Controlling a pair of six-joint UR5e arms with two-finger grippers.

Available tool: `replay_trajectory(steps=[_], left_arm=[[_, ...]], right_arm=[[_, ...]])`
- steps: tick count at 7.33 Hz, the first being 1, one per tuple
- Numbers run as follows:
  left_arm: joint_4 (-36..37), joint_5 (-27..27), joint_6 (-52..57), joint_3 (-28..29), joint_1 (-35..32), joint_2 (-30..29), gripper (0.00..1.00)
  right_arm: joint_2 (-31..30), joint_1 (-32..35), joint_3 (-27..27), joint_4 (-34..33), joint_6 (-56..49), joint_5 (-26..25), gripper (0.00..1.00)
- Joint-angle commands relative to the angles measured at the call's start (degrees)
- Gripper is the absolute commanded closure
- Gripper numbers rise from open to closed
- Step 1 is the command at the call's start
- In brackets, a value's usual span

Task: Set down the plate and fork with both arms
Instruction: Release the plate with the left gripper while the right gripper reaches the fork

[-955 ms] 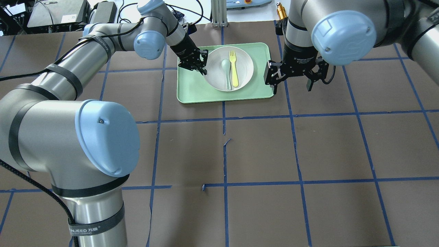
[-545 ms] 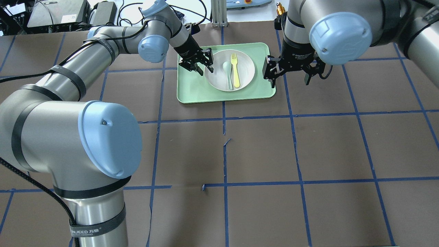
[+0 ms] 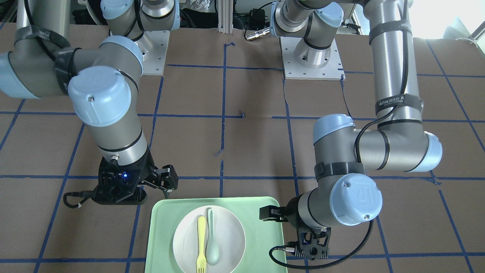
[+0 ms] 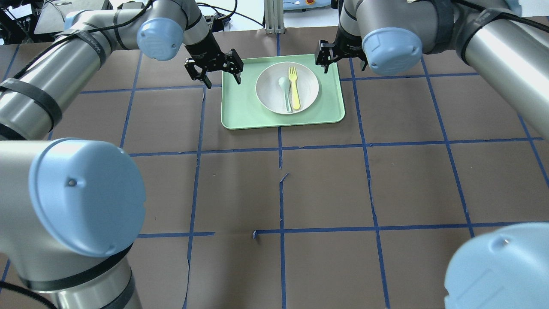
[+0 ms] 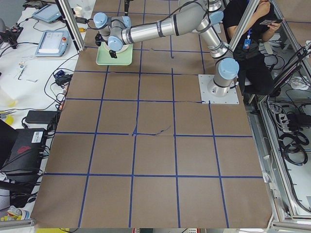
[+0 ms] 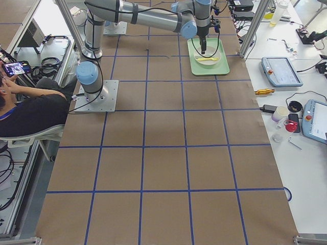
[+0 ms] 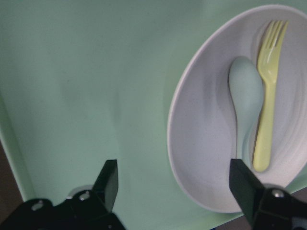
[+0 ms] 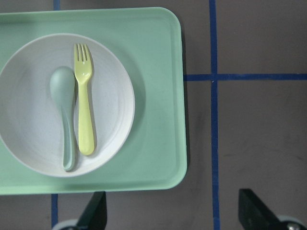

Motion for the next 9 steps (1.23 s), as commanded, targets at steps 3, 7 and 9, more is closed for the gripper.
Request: replay_trajectory(steps=[3, 7, 9], left_arm=[[-1.83, 3.42, 1.13, -6.84, 2.49, 6.84, 0.00], [-1.56, 3.50, 1.39, -7.55, 2.58, 6.67, 0.00], [-1.04, 3.50, 1.66, -8.60, 2.58, 6.75, 0.00]], right_arm=[[14.05, 3.47, -8.64, -5.38, 4.11, 1.96, 0.45], [18.90, 4.45, -8.64, -9.17, 5.18, 4.07, 0.45], [19.17, 4.54, -8.55, -9.17, 5.27, 4.60, 0.44]])
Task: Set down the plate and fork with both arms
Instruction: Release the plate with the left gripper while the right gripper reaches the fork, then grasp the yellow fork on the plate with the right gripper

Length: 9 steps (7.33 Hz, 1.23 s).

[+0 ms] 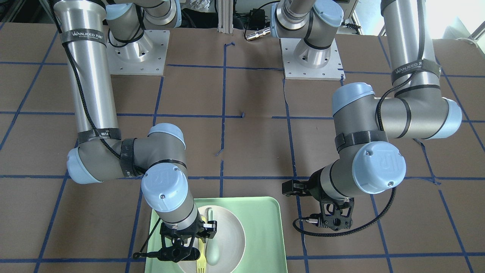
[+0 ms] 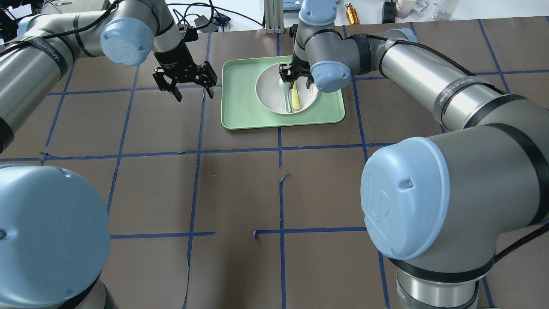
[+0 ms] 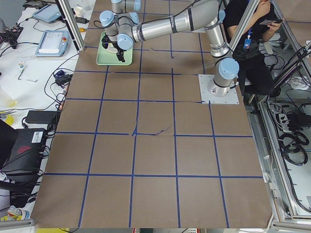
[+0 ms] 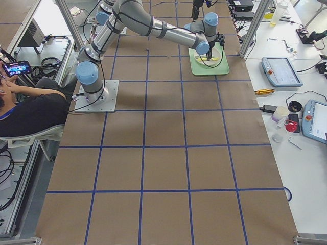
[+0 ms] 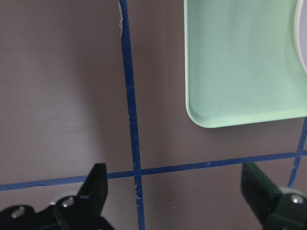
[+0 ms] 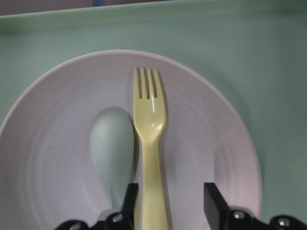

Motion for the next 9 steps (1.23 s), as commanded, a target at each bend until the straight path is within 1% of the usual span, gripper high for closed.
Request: replay_trajectory(steps=[1, 4, 5, 6, 7, 8, 9], left_arm=[[0.32, 0.10, 0.40, -0.60, 0.00, 0.11, 0.00], [0.23, 0.10, 0.40, -0.60, 0.00, 0.64, 0.00], [0.23, 0.10, 0.40, -0.69, 0.00, 0.64, 0.00], [0.23, 0.10, 0.40, -0.60, 0.00, 0.72, 0.00], [0.23, 0.10, 0.40, -0.69, 0.00, 0.72, 0.00], [0.14, 0.10, 0.40, -0.69, 0.00, 0.81, 0.00], [0.14, 0.10, 0.40, -0.60, 0.00, 0.90, 0.00]], right_arm=[[0.74, 0.05, 0.04, -0.02, -0.01, 0.54, 0.44], [1.89, 0.14, -0.05, -0.02, -0.01, 0.63, 0.44], [1.80, 0.14, -0.05, -0.02, 0.08, 0.63, 0.55], [1.80, 0.14, 0.04, 0.07, 0.08, 0.63, 0.83], [1.63, 0.14, 0.04, 0.07, 0.08, 0.72, 0.88], [1.54, 0.14, 0.04, 0.15, 0.08, 0.72, 1.00], [1.36, 0.05, -0.05, 0.24, 0.08, 0.72, 1.00]])
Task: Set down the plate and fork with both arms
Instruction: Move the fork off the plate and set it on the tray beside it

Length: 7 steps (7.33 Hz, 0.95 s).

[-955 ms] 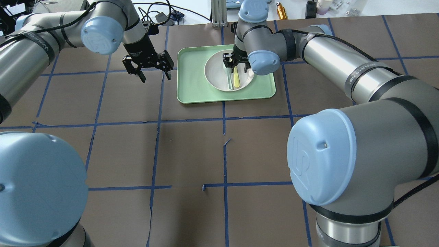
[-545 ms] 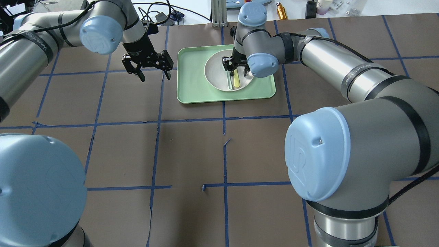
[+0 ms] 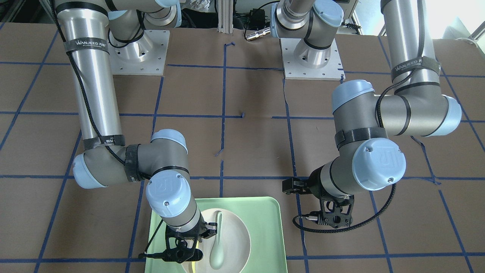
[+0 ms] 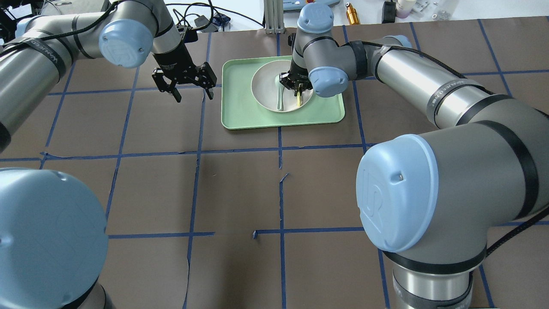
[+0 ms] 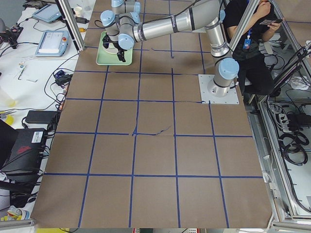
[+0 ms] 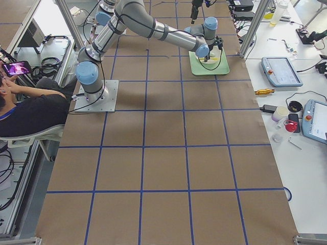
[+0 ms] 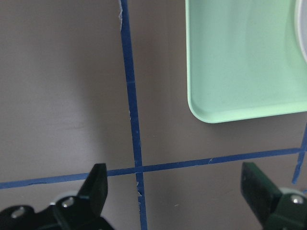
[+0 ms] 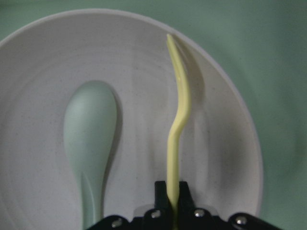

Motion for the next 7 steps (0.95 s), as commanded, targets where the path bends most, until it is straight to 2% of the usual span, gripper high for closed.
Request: replay_trajectory(steps=[1, 3, 5, 7], left_arm=[[-0.03, 0.00, 0.00, 0.06, 0.00, 0.19, 0.00], [-0.03, 0.00, 0.00, 0.06, 0.00, 0.45, 0.00], [-0.03, 0.00, 0.00, 0.15, 0.44, 0.63, 0.00], [-0.38, 0.00, 0.00, -0.03, 0.53, 0.89, 0.00]], right_arm=[[-0.72, -0.08, -0.07, 0.36, 0.09, -0.07, 1.00], [-4.83, -0.26, -0.16, 0.80, -0.17, 0.01, 1.00], [-6.96, -2.01, 0.10, 4.22, -2.27, 2.81, 1.00], [-8.03, -7.53, 2.20, 8.00, -10.16, 4.13, 1.00]])
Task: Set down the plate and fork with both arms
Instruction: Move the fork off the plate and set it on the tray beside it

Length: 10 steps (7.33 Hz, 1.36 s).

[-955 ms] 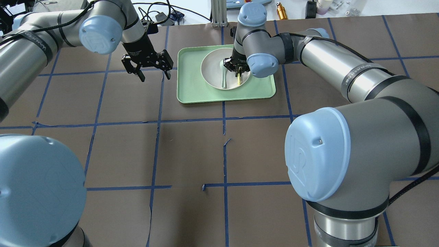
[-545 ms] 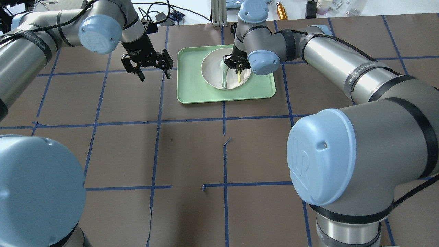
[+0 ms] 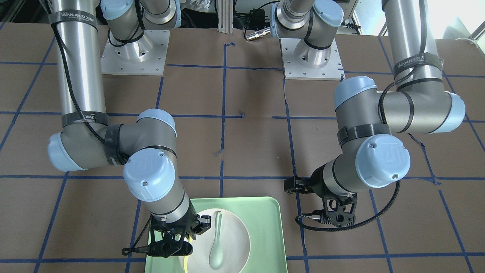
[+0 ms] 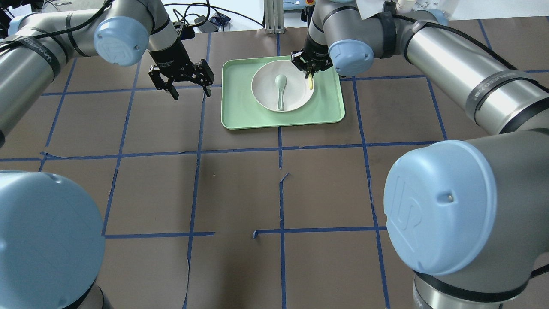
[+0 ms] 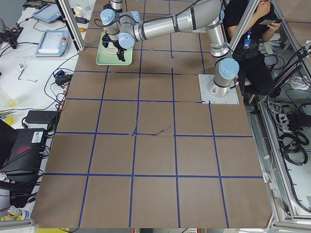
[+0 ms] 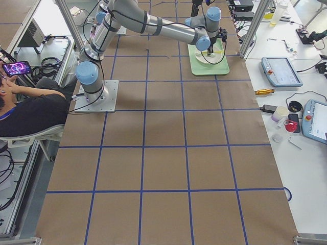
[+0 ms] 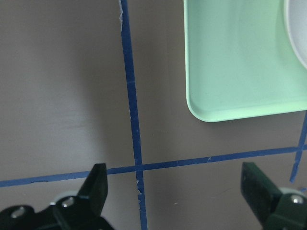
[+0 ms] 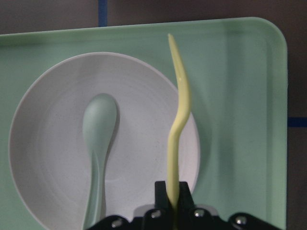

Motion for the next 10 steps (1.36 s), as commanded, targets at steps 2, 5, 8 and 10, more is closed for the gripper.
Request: replay_trajectory(steps=[2, 5, 8, 10], left_arm=[[-0.50, -0.09, -0.09, -0.69, -0.01, 0.58, 0.00], [-0.50, -0.09, -0.09, -1.40, -0.19, 0.84, 0.00], [-0.50, 0.00, -0.09, -1.49, -0.45, 0.93, 0.00], [-2.42, 0.00, -0.17, -1.40, -0.80, 2.59, 0.00]], right_arm=[[0.06, -4.09, 3.61, 1.04, -4.78, 4.79, 1.00], [4.01, -4.01, 3.35, -1.86, -4.78, 4.79, 0.72], [2.53, -4.10, 3.26, -1.34, -4.70, 4.01, 0.00], [-3.86, -4.01, 3.61, 6.86, -4.70, 0.35, 0.00]])
